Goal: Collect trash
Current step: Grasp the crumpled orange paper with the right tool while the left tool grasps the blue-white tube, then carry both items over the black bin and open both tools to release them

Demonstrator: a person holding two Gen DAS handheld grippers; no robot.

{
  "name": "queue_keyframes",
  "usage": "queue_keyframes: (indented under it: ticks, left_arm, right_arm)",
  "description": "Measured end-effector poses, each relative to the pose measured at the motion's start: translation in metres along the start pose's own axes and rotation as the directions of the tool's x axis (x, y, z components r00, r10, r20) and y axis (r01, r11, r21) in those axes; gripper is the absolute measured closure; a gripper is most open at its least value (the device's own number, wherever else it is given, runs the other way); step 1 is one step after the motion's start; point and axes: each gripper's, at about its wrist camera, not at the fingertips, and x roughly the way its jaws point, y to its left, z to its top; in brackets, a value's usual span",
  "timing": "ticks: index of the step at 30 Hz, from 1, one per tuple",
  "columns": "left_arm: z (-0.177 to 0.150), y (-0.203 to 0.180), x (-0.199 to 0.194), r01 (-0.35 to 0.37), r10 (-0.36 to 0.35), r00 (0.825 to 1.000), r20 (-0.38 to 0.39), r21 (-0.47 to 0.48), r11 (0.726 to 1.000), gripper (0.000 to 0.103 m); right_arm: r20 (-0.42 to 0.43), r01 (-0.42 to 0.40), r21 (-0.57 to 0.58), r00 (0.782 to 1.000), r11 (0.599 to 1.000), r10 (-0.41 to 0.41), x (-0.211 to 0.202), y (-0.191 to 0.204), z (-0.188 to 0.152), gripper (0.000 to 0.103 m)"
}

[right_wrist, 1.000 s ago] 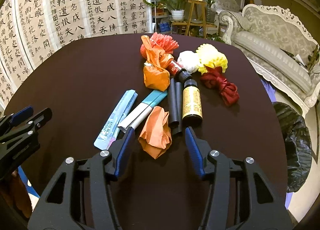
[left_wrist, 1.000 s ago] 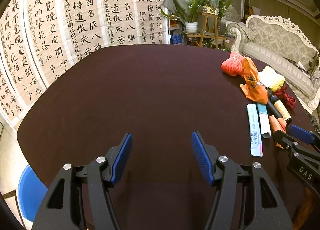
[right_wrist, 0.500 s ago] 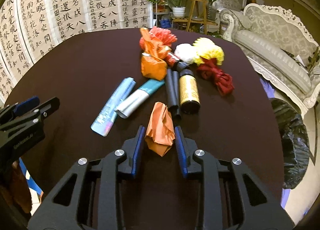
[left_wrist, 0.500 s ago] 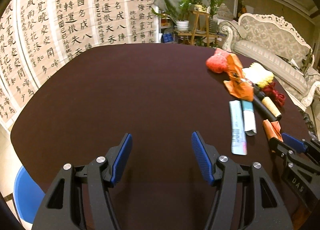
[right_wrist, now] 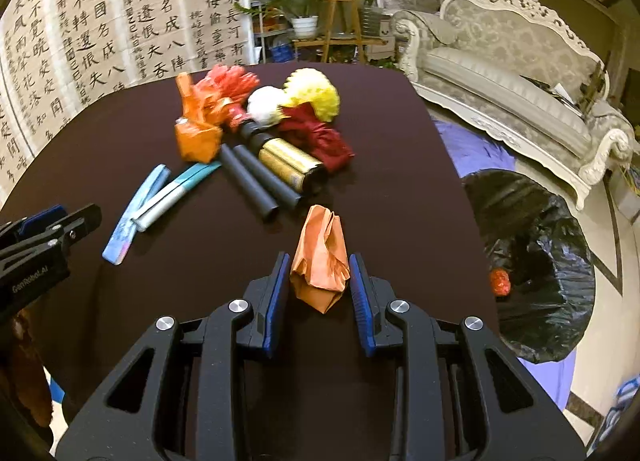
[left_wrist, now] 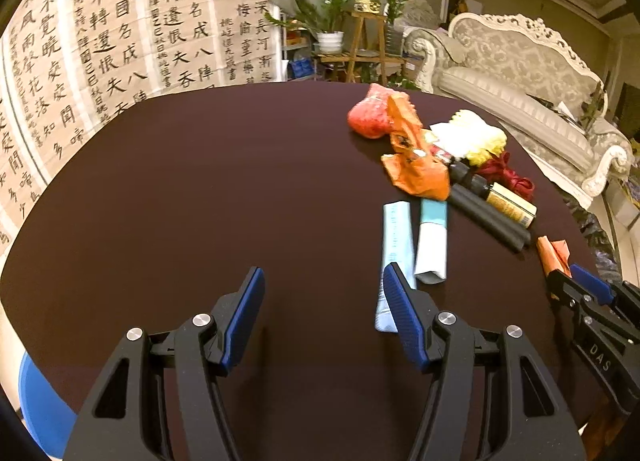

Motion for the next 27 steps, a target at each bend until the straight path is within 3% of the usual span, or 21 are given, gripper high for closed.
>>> queue_keyframes:
  ticks: [19, 21, 25, 27]
  left_arm:
    - [0.016, -0.022, 0.028, 0.024, -0.020, 0.998, -0.061, 0.060, 0.998, 0.043]
    - [0.015, -0.021, 0.030, 0.040, -0.036, 0.996, -0.077, 0.061, 0.997, 0.054]
    - [0.012, -0.023, 0.028, 0.059, -0.053, 0.996, -0.072, 0.081, 0.995, 0.065]
    - [0.011, -0.024, 0.027, 0.059, -0.054, 0.997, -0.064, 0.090, 0.994, 0.077]
  right_arm:
    - [-0.008, -0.035, 0.021, 0.999, 0.999, 0.035, 0.006, -0.012, 0.002, 0.073]
    - [-0.009, -0.035, 0.022, 0.999, 0.999, 0.035, 0.006, -0.011, 0.002, 0.073]
    - [-0.008, -0.035, 0.022, 0.999, 0.999, 0.035, 0.006, -0.011, 0.002, 0.073]
    - [-0.008, -0.035, 0.022, 0.999, 0.999, 0.035, 0.006, -0.011, 0.002, 0.073]
